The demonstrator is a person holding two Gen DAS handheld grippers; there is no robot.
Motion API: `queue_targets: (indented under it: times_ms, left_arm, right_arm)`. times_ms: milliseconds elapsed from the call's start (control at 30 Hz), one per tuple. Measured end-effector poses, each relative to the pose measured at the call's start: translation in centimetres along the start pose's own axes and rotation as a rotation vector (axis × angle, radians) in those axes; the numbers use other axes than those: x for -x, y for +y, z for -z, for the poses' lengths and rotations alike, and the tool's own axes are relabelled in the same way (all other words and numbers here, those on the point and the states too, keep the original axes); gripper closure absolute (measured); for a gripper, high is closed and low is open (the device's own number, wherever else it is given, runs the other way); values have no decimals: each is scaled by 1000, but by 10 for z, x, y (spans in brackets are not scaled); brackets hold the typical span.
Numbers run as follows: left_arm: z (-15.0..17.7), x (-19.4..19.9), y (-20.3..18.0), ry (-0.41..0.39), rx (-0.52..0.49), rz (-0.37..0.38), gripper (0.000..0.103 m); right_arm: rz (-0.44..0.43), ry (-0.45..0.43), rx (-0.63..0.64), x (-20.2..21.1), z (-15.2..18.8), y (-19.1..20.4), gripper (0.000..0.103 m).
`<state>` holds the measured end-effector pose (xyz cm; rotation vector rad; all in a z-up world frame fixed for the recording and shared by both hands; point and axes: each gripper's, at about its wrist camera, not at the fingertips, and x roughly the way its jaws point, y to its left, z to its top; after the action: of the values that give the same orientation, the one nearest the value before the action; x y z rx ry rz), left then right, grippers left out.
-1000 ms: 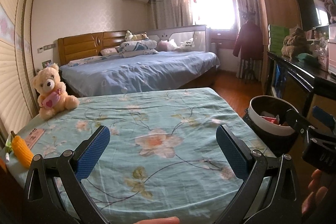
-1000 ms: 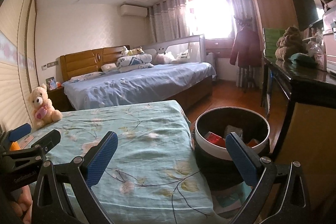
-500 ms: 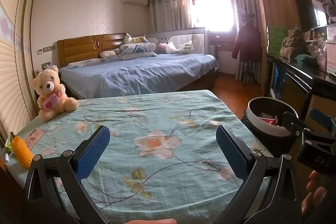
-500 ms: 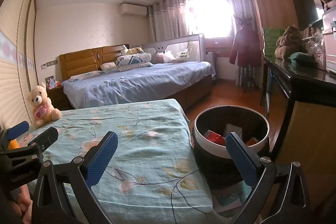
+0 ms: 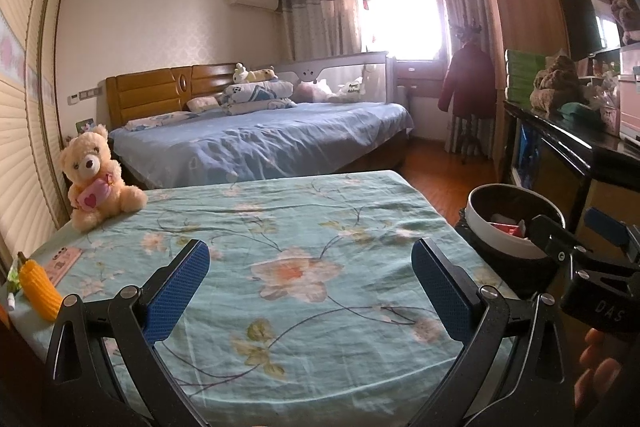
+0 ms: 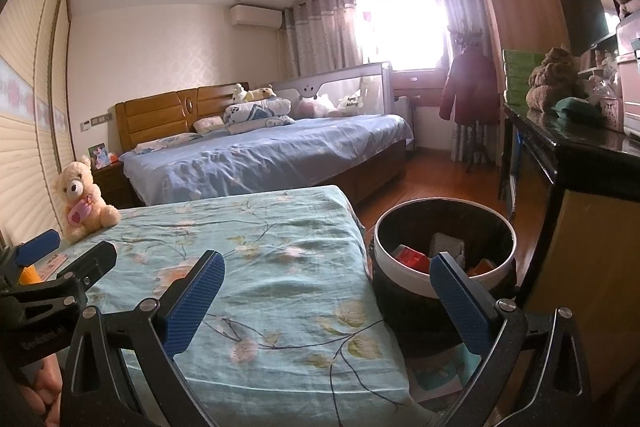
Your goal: Collect trash
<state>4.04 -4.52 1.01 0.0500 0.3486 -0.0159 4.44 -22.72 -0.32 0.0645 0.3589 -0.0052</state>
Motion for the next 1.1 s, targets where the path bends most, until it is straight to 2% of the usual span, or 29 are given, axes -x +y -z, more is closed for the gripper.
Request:
queue_targets:
  times_ms: [1100]
  left_arm:
    - [4, -1, -2, 6, -2, 8, 0]
  right_arm:
    - [-3, 9, -2, -1, 0, 2, 0]
